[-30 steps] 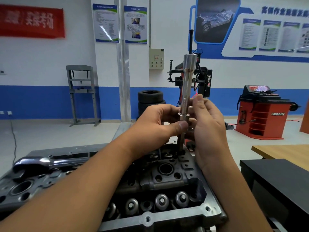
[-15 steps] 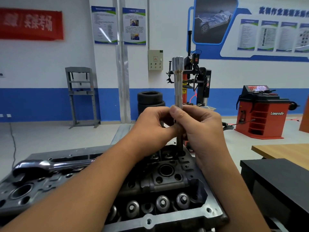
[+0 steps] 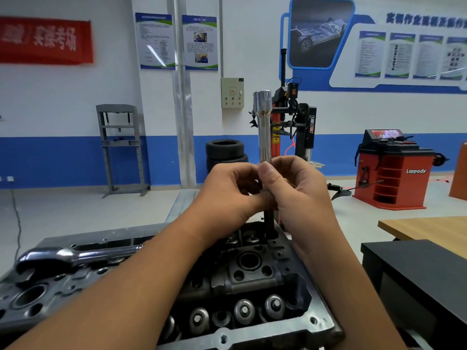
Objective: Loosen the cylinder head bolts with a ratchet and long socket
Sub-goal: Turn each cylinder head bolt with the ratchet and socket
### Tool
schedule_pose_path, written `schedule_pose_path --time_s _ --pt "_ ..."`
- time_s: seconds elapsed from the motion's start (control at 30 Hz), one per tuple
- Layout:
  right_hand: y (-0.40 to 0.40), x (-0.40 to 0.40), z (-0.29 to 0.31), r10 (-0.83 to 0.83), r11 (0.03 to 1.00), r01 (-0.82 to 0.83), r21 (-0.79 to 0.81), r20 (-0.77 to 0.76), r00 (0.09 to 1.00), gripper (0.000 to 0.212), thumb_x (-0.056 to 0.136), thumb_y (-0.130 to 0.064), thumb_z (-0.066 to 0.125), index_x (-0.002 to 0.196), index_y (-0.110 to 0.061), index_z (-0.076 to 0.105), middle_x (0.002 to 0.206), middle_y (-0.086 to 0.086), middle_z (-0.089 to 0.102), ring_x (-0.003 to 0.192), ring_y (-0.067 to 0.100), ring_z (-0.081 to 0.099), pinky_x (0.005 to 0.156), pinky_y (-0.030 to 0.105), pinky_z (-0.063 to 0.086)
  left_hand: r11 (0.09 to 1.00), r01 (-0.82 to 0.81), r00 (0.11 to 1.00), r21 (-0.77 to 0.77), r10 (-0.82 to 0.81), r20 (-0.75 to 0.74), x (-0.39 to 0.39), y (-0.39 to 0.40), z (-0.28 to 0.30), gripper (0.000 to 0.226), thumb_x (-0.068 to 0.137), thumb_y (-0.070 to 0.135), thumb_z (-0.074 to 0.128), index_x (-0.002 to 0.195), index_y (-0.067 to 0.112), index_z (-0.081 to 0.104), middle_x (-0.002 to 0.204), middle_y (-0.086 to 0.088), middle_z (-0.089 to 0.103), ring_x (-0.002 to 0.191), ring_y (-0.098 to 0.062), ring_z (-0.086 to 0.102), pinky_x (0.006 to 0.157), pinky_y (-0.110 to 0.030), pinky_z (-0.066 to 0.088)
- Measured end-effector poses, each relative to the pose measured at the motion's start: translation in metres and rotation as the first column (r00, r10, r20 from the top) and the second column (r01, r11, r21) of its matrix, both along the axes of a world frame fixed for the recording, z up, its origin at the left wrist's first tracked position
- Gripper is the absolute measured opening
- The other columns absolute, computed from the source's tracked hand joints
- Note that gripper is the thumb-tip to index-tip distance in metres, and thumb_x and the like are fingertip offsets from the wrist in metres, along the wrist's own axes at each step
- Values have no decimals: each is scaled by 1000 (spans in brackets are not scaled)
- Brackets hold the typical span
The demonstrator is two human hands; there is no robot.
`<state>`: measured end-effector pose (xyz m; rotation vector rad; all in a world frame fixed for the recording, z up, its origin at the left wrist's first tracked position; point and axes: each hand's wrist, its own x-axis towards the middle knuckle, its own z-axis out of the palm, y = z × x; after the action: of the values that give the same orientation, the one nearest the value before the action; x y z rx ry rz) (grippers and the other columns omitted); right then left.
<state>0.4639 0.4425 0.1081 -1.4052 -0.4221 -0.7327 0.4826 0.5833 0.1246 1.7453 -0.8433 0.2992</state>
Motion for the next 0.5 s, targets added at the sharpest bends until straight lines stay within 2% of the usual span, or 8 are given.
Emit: schedule_pose_path --time_s 0.03,0.1,0.13,0.23,0.33,0.43,0.5 --pt "0 1 0 4 1000 -4 -15 -5 1000 10 98 -20 69 98 -10 69 91 9 75 87 26 74 78 40 64 999 52 998 8 -52 -23 -1 1 0 20 96 6 75 115 9 77 97 -8 80 79 -20 77 74 -39 64" --pt "0 2 -1 3 1000 -3 -30 1 1000 11 102 -21 65 98 -11 68 96 16 73 92 30 73 85 51 62 990 140 984 -13 -140 -107 -3 1 2 18 102 5 65 116 8 75 88 -7 73 53 -9 57 51 -22 49" --pt "1 2 -1 8 1000 -8 -26 7 1000 12 101 -24 65 97 -13 68 96 16 72 91 30 72 87 54 60 986 165 976 -31 -168 -141 -3 1 2 18 103 6 63 117 8 74 86 -10 69 50 -9 48 47 -20 42" --pt "1 2 0 30 1000 -30 -3 13 999 17 91 -35 62 91 -20 70 88 8 74 89 30 72 84 52 61 986 162 973 -45 -168 -157 -3 0 2 17 102 9 65 117 9 72 84 -7 70 47 -6 45 45 -19 38" --pt "1 2 -2 61 998 -61 -3 16 998 11 86 -37 68 84 -28 74 83 -2 75 84 19 74 77 44 62 998 58 996 -25 -59 -72 -3 -2 1 21 94 5 75 115 6 74 92 -11 79 57 -2 63 53 -14 46" --pt "2 2 -3 39 999 -37 -39 50 998 11 84 -36 75 88 -25 75 90 8 78 89 29 76 83 50 63 997 44 998 -57 -47 -49 -3 -3 0 27 89 -6 76 115 1 75 96 -10 81 68 -3 73 57 -9 50" --pt "1 2 -3 50 999 -50 -3 65 997 8 86 -33 73 85 -27 77 90 9 78 89 32 76 83 51 63 991 115 987 -74 -122 -103 -4 -2 1 26 94 -3 72 119 1 73 95 -9 79 55 -3 62 52 -11 44"
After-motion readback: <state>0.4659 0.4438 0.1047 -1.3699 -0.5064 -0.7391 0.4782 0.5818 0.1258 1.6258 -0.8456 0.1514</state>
